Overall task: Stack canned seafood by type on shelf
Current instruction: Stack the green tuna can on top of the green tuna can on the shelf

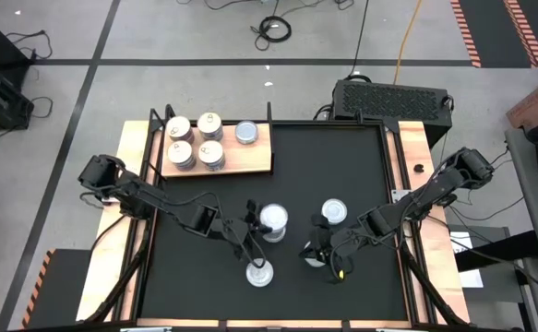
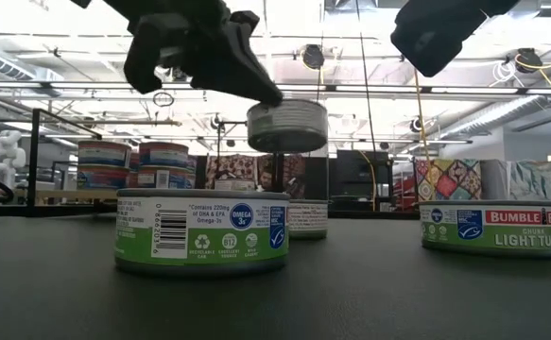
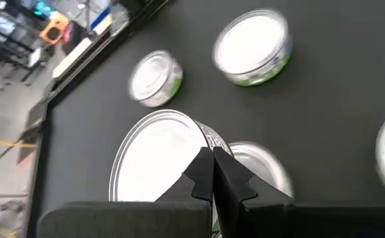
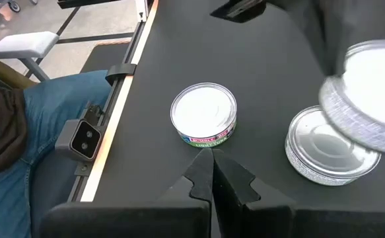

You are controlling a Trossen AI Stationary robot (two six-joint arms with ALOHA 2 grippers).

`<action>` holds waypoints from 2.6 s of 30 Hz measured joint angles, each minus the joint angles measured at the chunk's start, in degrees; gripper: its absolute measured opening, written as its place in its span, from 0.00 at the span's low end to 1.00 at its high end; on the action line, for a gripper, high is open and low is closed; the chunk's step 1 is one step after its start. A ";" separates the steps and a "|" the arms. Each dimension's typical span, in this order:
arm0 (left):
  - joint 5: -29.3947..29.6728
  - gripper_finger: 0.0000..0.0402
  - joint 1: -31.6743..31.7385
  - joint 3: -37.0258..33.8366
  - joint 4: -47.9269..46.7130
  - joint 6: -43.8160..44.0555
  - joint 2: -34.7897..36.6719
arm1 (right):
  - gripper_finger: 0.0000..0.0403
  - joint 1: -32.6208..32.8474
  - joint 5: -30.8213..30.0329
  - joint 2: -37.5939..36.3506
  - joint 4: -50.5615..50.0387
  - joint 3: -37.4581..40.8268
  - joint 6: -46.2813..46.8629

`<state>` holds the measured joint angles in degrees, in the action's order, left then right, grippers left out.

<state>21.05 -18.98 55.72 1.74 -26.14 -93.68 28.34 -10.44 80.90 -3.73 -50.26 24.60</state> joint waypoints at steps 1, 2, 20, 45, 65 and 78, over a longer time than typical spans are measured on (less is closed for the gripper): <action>1.05 0.00 0.00 0.00 -0.93 -0.15 0.52 | 0.00 0.00 0.00 0.00 -0.03 0.00 0.00; 2.06 0.00 0.02 0.00 -2.02 -0.15 0.89 | 0.00 0.00 0.00 0.00 -0.04 0.00 0.00; 10.72 0.00 4.88 -0.02 -13.83 1.80 9.08 | 0.00 0.00 0.02 0.02 0.04 0.00 0.17; -9.76 0.00 40.43 -1.42 -11.80 -7.22 15.79 | 0.00 -3.36 0.04 0.02 -0.02 0.00 -4.64; -20.52 0.00 53.03 -1.40 0.50 -12.92 4.93 | 0.00 -15.78 7.81 0.02 -1.57 0.00 -14.60; -19.34 0.00 53.16 -1.40 -1.66 -13.24 2.24 | 0.00 -16.15 7.82 0.02 -1.92 0.00 -14.99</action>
<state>1.71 34.17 54.33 0.07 -39.37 -91.44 12.19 -2.61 80.93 -5.65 -50.26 9.61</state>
